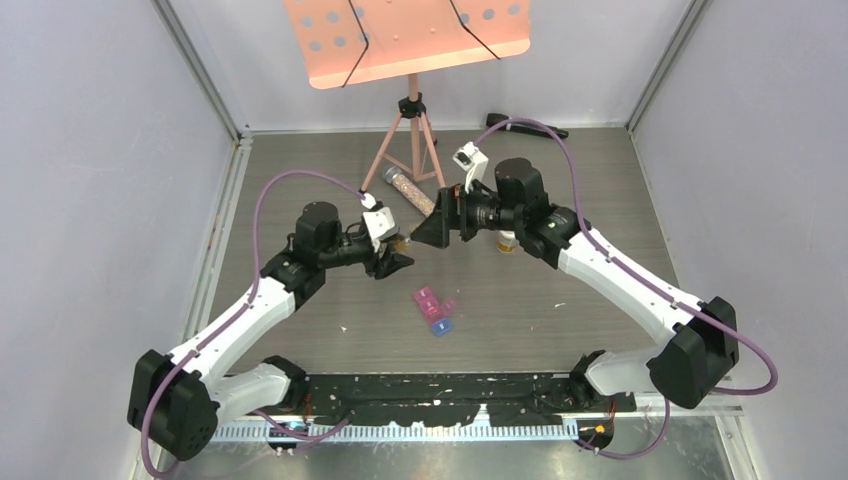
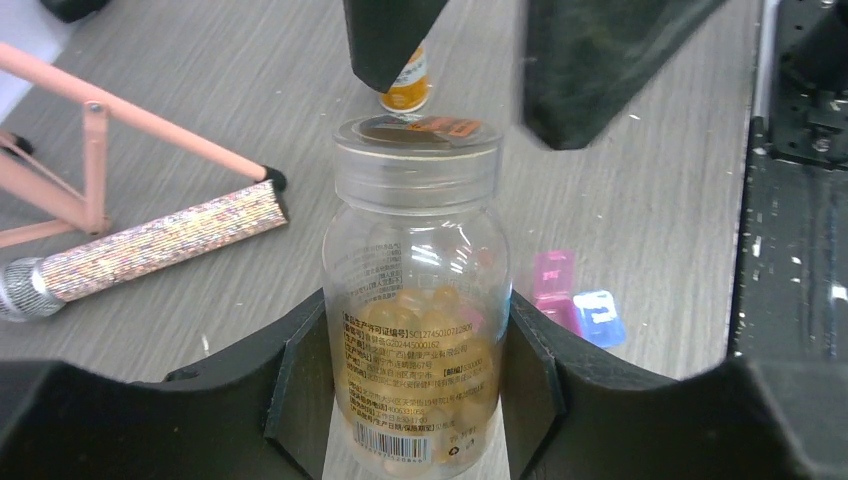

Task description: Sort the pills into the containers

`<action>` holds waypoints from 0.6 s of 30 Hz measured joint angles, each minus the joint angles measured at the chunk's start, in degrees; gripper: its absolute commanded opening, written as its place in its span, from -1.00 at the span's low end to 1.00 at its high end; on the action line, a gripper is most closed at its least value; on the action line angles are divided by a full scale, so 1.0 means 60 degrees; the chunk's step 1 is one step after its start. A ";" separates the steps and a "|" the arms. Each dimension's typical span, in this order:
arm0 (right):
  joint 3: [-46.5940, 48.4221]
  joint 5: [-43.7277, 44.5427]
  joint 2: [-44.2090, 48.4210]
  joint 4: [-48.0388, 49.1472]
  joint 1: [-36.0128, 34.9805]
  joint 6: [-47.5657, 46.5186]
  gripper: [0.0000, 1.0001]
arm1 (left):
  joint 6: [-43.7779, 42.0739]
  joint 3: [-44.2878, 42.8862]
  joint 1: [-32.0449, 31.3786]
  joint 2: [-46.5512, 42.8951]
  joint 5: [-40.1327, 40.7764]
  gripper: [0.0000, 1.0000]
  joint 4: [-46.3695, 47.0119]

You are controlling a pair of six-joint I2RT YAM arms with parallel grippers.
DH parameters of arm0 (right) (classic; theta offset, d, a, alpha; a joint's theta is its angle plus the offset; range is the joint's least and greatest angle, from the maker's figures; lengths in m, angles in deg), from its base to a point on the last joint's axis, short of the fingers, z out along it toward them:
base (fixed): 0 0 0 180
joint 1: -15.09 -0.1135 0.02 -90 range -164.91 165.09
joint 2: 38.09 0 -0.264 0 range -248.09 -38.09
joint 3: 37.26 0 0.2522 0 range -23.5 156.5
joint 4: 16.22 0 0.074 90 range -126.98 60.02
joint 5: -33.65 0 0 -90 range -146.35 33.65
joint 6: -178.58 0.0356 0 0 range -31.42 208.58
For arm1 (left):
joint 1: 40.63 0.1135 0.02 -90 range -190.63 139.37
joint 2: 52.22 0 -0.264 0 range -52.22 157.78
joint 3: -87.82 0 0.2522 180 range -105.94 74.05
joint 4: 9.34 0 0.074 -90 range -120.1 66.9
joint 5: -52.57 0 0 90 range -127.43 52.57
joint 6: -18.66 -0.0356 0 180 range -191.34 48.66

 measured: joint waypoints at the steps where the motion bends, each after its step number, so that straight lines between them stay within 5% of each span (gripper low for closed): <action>1: -0.0095 0.0408 0.0018 0.0244 -0.0058 0.0565 0.93 | 0.0007 0.0000 0.0000 0.0007 0.0131 -1.00 0.0066; 10: -0.0178 0.3544 -0.0280 0.0685 -0.1133 0.3829 0.23 | 0.0146 0.0000 -0.0007 0.0015 0.0678 -1.00 0.0503; 18: 0.0055 0.4433 -0.0495 0.0463 -0.1300 0.4626 -0.69 | 0.0342 0.0004 -0.0007 0.0018 0.0820 -1.00 0.0561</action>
